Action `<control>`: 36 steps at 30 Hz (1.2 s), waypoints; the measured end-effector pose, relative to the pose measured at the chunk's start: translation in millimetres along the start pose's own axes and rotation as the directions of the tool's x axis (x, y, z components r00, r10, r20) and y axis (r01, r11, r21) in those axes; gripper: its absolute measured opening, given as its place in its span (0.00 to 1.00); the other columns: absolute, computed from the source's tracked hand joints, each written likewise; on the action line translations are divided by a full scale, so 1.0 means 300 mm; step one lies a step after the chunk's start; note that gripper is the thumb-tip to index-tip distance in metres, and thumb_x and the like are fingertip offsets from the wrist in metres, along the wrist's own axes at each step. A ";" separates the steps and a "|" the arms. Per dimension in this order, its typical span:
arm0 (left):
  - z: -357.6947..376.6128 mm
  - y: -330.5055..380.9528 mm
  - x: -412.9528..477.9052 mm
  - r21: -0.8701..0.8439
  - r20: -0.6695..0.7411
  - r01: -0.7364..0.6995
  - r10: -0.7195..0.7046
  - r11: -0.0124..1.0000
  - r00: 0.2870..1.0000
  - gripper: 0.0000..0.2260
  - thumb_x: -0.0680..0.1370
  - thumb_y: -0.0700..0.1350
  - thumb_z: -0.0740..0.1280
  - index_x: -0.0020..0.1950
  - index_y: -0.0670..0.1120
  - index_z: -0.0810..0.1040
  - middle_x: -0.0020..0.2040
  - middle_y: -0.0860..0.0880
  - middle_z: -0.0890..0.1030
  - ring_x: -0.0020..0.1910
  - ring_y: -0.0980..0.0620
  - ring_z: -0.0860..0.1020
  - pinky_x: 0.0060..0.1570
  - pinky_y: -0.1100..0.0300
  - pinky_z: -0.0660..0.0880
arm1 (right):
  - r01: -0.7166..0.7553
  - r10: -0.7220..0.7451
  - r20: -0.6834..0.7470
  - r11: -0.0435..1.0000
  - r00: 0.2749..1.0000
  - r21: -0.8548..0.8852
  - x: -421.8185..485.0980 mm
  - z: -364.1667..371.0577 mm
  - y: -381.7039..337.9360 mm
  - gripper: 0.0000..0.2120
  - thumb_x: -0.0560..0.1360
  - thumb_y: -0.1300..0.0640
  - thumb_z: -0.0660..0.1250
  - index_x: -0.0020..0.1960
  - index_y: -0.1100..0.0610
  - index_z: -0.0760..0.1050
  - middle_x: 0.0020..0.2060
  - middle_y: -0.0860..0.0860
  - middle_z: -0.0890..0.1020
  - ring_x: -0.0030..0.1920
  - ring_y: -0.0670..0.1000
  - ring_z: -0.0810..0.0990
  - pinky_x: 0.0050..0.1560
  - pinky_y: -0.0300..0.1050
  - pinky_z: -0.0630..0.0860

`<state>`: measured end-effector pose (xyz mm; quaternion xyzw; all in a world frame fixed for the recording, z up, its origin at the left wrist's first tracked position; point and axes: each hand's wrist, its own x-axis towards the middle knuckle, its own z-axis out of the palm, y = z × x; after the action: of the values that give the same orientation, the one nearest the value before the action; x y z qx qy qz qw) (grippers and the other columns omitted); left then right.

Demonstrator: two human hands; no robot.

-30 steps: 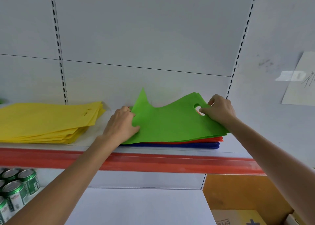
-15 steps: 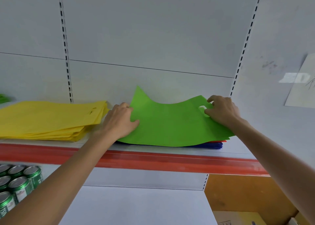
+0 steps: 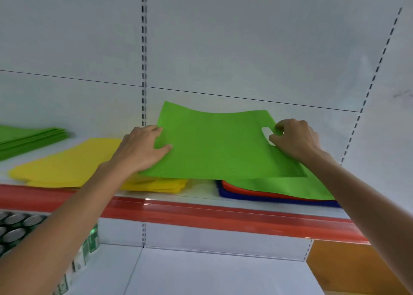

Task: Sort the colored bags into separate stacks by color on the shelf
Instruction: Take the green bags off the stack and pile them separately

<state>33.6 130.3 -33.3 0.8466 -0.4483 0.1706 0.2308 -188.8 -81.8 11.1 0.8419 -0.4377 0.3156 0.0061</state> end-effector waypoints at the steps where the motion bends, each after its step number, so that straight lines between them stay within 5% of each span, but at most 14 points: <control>1: -0.009 -0.059 0.000 -0.002 0.003 0.002 -0.002 1.000 1.000 0.28 0.78 0.56 0.61 0.74 0.44 0.62 0.74 0.49 0.62 0.72 0.45 0.61 0.70 0.51 0.60 | -0.003 0.003 -0.005 1.000 1.000 0.005 -0.009 0.016 -0.055 0.15 0.73 0.54 0.66 0.57 0.60 0.77 0.52 0.58 0.80 0.51 0.60 0.77 0.44 0.46 0.67; 10: -0.162 -0.584 0.046 0.016 0.063 -0.018 0.017 1.000 0.998 0.27 0.77 0.54 0.63 0.73 0.43 0.64 0.73 0.47 0.64 0.71 0.44 0.62 0.70 0.51 0.59 | -0.033 0.033 -0.010 0.999 0.999 0.015 -0.128 0.160 -0.547 0.15 0.73 0.53 0.66 0.57 0.59 0.77 0.52 0.59 0.80 0.52 0.60 0.77 0.43 0.45 0.65; 36: -0.430 -1.500 0.061 -0.031 -0.015 0.038 -0.038 0.999 0.999 0.25 0.77 0.52 0.65 0.70 0.40 0.68 0.71 0.45 0.68 0.70 0.43 0.66 0.69 0.51 0.62 | 0.059 -0.058 -0.040 0.998 0.998 0.038 -0.201 0.357 -1.467 0.15 0.74 0.52 0.65 0.58 0.58 0.76 0.53 0.56 0.79 0.53 0.58 0.77 0.43 0.44 0.65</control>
<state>410.0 409.2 -23.4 0.8500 -0.4329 0.1657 0.2504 168.4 203.1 10.1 0.8480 -0.4064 0.3401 0.0072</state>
